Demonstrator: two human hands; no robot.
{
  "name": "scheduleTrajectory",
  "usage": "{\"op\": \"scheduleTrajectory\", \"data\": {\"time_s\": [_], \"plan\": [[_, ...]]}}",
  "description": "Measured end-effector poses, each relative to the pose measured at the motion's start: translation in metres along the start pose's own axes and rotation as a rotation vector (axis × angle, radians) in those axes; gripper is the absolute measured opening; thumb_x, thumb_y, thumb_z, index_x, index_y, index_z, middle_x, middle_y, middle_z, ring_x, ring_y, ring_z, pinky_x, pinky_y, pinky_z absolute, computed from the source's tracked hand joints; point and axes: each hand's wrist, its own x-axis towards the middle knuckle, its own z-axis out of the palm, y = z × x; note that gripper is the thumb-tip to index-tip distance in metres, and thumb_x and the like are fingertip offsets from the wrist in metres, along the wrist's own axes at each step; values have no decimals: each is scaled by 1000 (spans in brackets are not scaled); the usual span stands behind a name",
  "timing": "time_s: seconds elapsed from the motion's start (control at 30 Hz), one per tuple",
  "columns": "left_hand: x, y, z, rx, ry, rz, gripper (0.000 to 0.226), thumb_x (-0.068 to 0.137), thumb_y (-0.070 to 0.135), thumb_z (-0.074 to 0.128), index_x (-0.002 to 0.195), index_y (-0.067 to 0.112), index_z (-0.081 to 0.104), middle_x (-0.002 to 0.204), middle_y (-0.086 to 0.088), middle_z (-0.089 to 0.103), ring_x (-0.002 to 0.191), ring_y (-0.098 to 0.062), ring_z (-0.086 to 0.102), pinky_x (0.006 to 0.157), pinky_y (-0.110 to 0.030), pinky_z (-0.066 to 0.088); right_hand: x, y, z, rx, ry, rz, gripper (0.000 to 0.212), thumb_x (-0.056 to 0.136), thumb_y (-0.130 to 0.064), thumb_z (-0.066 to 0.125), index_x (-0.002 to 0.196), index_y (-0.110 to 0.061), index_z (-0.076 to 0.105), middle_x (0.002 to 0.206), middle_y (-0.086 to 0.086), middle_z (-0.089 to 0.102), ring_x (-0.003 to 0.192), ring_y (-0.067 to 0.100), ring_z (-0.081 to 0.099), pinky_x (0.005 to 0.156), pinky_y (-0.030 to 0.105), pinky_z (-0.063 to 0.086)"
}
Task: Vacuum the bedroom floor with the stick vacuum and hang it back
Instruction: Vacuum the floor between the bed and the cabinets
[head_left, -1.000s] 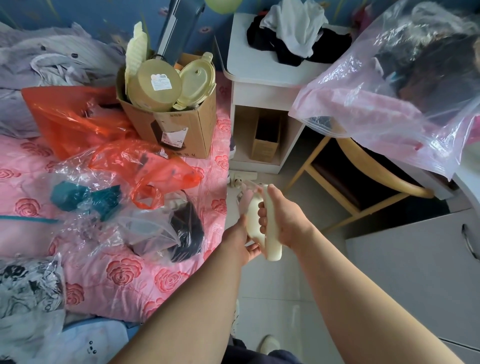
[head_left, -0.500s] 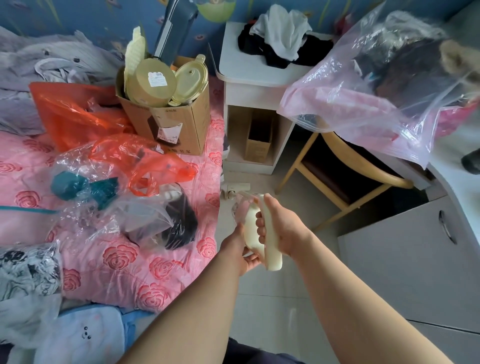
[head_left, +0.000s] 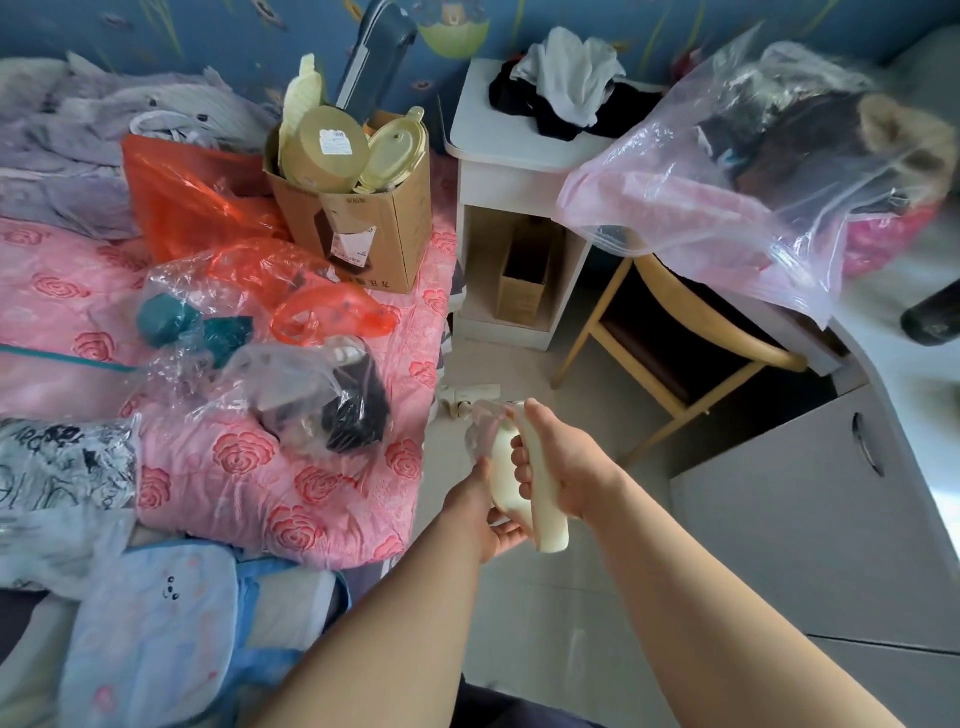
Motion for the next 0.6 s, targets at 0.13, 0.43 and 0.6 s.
{"op": "scheduleTrajectory", "data": {"time_s": [0.13,0.43,0.6], "plan": [[-9,-30,-4,-42,3,14,37,98,44,54,99,8,62,88,-17,66,78,-29,65,77,-48,56,-16,19,-11,-35,-21,-8,39,97,-41,51,74,-9,51,58,4,43,47,17,36,50,25,32],[-32,-92,-17,-92,-8,26,35,97,42,55,97,8,62,89,-16,66,81,-29,64,83,-50,54,-53,66,-33,-98,-63,-15,36,92,-43,56,78,-10,50,59,3,41,47,17,36,50,26,30],[-41,-119,-21,-105,-13,29,31,97,37,55,86,8,61,52,-12,67,77,-28,63,93,-51,52,-69,82,-43,-140,-81,-33,36,95,-41,53,79,-9,50,58,3,42,46,16,36,49,25,31]]}}
